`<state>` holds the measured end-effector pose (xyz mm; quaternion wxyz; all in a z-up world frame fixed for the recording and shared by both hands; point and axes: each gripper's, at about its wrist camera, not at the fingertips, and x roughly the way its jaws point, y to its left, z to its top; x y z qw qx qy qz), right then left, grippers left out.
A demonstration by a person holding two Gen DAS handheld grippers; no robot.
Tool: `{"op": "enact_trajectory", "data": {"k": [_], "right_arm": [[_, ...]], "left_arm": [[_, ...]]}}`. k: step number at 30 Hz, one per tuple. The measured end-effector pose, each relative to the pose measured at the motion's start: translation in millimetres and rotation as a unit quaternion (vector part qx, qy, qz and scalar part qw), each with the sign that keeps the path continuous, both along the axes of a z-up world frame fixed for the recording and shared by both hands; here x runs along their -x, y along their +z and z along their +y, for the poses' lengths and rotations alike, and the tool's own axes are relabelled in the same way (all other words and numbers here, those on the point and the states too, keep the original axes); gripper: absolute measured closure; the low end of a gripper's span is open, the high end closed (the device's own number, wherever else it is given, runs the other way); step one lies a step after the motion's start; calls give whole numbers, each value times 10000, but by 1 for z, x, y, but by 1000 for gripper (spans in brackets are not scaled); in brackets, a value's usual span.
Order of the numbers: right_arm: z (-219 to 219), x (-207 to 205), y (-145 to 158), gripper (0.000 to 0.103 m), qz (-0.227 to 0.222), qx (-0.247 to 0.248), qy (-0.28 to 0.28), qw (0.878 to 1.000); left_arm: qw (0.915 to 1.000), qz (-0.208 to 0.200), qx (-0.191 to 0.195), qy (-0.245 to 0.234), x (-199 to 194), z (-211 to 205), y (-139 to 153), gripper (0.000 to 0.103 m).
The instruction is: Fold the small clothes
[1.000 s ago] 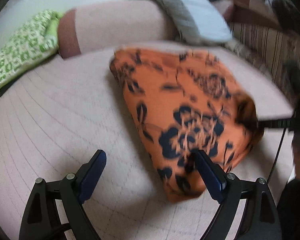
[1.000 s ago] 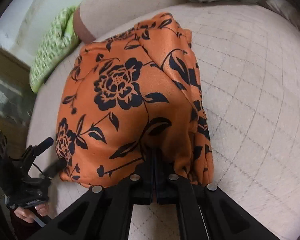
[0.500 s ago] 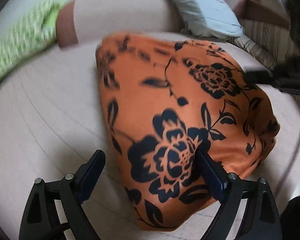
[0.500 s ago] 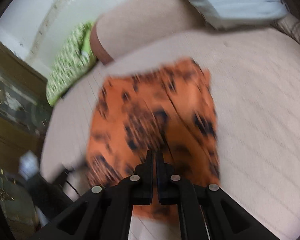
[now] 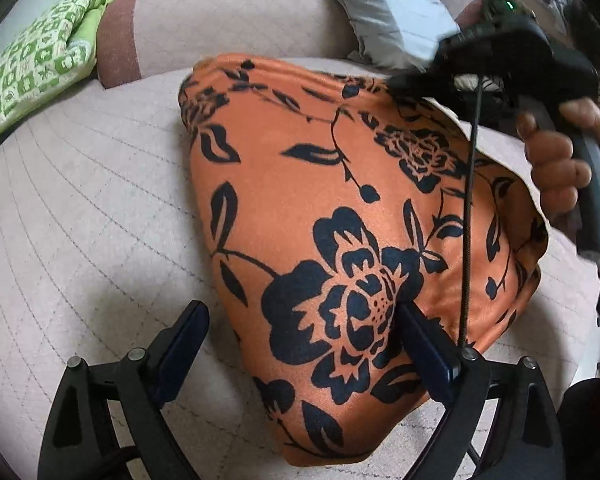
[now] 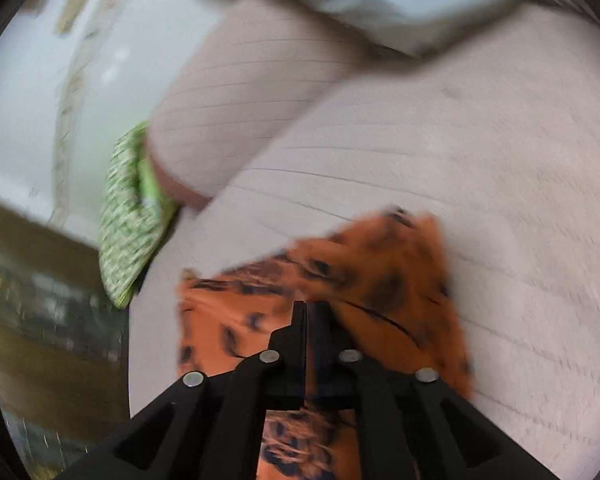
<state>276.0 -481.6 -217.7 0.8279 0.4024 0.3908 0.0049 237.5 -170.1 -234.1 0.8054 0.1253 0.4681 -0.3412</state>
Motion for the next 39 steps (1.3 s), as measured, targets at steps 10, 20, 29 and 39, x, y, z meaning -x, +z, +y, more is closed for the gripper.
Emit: {"op": "enact_trajectory", "data": {"k": [10,20,29,39], "right_arm": [[60,-72,-17,99,288,-266,1041,9938],[29,-61,-18,98,-67,-486,350,9982],[24,38,-6,98,-17,-377,716,9967],[37,87,-13,97,650,170,912,9936]], "left_arm": [[9970,-587,-315,-385,19,-2,3,8],[9936,-634,55,-931,15,16,22,9],[9964,-781,243,229,-23,46,35,9],[9974,25,201,691,-46,47,5,8]]}}
